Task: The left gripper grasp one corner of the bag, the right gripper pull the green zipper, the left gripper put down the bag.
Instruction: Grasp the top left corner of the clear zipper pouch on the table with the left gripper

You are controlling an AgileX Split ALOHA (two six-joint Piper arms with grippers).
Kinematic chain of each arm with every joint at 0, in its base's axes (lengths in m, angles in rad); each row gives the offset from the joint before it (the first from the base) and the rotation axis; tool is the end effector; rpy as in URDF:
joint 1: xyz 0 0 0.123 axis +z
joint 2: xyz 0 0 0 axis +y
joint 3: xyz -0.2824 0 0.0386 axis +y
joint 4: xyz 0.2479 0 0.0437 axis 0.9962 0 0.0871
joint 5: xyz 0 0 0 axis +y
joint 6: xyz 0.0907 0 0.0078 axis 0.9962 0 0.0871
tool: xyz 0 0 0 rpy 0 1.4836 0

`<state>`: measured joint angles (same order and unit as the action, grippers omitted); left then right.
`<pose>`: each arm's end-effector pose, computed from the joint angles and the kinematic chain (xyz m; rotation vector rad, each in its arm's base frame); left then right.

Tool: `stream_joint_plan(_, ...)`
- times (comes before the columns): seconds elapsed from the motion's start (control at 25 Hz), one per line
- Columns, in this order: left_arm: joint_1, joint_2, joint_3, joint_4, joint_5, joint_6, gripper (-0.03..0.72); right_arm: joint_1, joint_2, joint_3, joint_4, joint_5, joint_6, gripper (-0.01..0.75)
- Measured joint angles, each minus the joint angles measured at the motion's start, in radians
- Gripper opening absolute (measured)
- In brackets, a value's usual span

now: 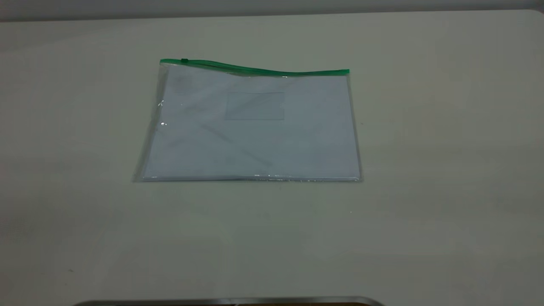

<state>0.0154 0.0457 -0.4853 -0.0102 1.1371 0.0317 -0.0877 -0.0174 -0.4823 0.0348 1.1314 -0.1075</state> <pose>-0.0001 -0.0008 0.2672 0.0184 2.1810 0.0142 -0.0083 0.0036 0.2666 -0.0241 2.1155 -0.0742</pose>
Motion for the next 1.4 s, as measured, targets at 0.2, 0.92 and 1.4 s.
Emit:
stream_joint_plan(0.2,0.000,0.199,-0.042,0.000,-0.035,-0.019,0.578,0.000,0.000,0.000,0.000,0.000,-0.001,0.549)
stream_joint_plan(0.92,0.000,1.186,-0.507,-0.170,-0.332,0.194,0.578,0.000,0.000,0.000,-0.002,0.000,0.028,0.549)
stream_joint_plan(1.4,0.000,1.672,-0.724,-0.341,-0.456,0.433,0.577,0.000,0.000,0.000,-0.002,0.000,0.028,0.549)
